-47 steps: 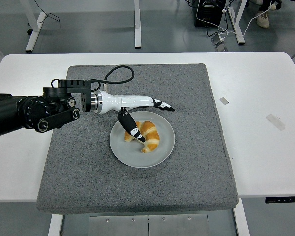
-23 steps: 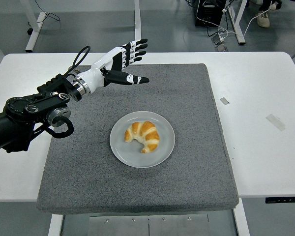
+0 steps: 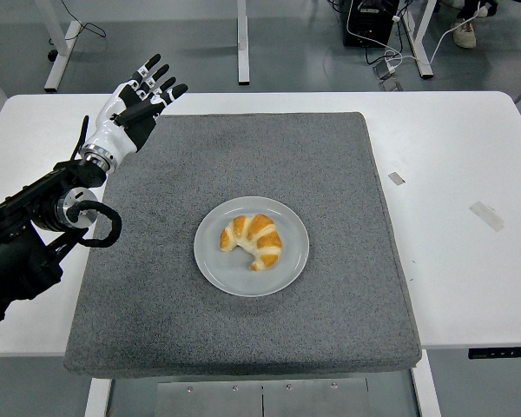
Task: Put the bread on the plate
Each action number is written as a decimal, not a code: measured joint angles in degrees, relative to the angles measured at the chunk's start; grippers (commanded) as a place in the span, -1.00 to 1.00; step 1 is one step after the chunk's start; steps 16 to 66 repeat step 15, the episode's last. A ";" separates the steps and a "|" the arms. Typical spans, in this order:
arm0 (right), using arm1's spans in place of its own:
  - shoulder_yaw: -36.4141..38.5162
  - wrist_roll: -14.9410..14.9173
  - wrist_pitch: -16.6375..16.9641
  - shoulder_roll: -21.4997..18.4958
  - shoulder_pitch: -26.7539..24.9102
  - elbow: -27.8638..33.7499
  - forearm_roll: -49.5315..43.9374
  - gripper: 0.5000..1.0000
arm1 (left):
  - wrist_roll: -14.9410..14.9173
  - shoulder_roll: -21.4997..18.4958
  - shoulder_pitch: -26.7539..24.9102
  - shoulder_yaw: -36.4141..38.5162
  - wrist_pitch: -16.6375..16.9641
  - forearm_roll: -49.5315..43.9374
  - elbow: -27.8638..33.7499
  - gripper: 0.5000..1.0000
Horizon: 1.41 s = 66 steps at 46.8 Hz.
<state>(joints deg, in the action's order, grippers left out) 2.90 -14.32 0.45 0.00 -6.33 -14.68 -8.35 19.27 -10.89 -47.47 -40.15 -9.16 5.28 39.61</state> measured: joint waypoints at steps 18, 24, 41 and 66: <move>-0.03 0.00 0.00 0.00 -0.05 -0.05 -0.01 1.00 | 0.06 1.39 0.80 -5.47 0.06 -10.51 0.02 0.94; -0.03 0.00 0.00 0.00 -0.05 -0.05 -0.01 1.00 | 0.06 1.39 0.80 -5.47 0.06 -10.51 0.02 0.94; -0.03 0.00 0.00 0.00 -0.05 -0.05 -0.01 1.00 | 0.06 1.39 0.80 -5.47 0.06 -10.51 0.02 0.94; -0.03 0.00 0.00 0.00 -0.05 -0.05 -0.01 1.00 | 0.06 1.39 0.80 -5.47 0.06 -10.51 0.02 0.94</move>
